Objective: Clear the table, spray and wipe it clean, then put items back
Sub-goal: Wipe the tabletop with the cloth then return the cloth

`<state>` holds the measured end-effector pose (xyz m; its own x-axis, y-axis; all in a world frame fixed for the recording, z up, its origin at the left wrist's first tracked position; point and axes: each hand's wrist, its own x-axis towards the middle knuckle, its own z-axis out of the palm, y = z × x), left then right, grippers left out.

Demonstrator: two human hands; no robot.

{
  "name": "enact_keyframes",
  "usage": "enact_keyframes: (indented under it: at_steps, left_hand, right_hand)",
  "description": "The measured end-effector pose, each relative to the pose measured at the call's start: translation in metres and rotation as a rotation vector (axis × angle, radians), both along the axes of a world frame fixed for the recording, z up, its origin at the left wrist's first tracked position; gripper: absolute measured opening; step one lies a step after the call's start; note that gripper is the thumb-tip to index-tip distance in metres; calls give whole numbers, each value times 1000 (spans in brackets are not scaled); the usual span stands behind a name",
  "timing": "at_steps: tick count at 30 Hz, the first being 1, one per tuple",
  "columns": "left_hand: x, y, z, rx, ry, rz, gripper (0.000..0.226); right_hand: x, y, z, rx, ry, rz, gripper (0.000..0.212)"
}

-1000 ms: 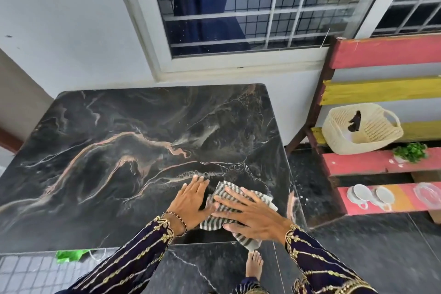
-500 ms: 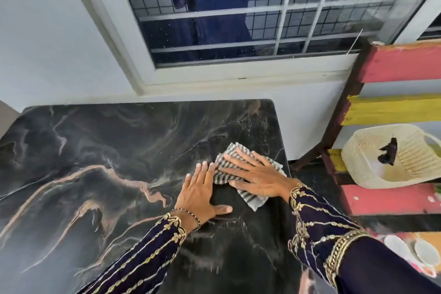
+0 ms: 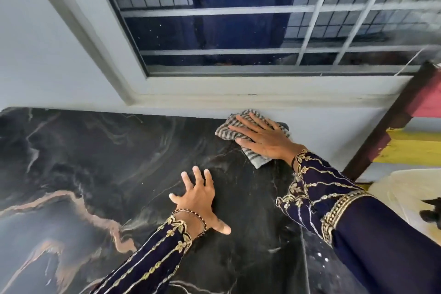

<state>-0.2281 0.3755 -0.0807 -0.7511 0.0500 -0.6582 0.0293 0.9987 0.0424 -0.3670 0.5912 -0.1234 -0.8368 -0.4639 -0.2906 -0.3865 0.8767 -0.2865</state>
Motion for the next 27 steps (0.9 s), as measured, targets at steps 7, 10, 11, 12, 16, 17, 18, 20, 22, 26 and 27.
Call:
enact_keyframes:
  at_steps: [7, 10, 11, 12, 16, 17, 18, 20, 22, 26, 27]
  left_hand:
    - [2, 1, 4, 15, -11, -8, 146]
    - [2, 0, 4, 23, -4, -8, 146]
    - [2, 0, 3, 27, 1, -6, 145]
    - [3, -1, 3, 26, 8, -6, 145]
    - [6, 0, 3, 40, 35, 5, 143]
    - [10, -3, 4, 57, 59, 6, 141]
    - [13, -5, 4, 80, 93, 8, 138]
    - [30, -11, 6, 74, 224, -41, 125]
    - [58, -15, 5, 7, 387, -162, 102]
    - [133, -14, -3, 43, 452, -305, 67]
    - [154, -14, -1, 67, 434, -319, 66]
  right_hand:
    - [-2, 15, -6, -19, 60, 38, 72]
    - [3, 24, -8, -7, 76, -1, 67]
    - [7, 26, -8, 1, 79, -24, 64]
    - [13, 24, -8, 9, 78, -51, 60]
    - [41, 14, -6, 36, 50, -156, 53]
    - [55, 10, -5, 40, 53, -160, 53]
    - [68, 8, -6, 41, 57, -161, 52]
    - [102, 4, -5, 53, 73, -154, 53]
    - [136, -2, -4, 60, 77, -154, 53]
    - [202, -13, -3, 57, 73, -156, 54]
    - [223, -14, -3, 65, 73, -163, 54]
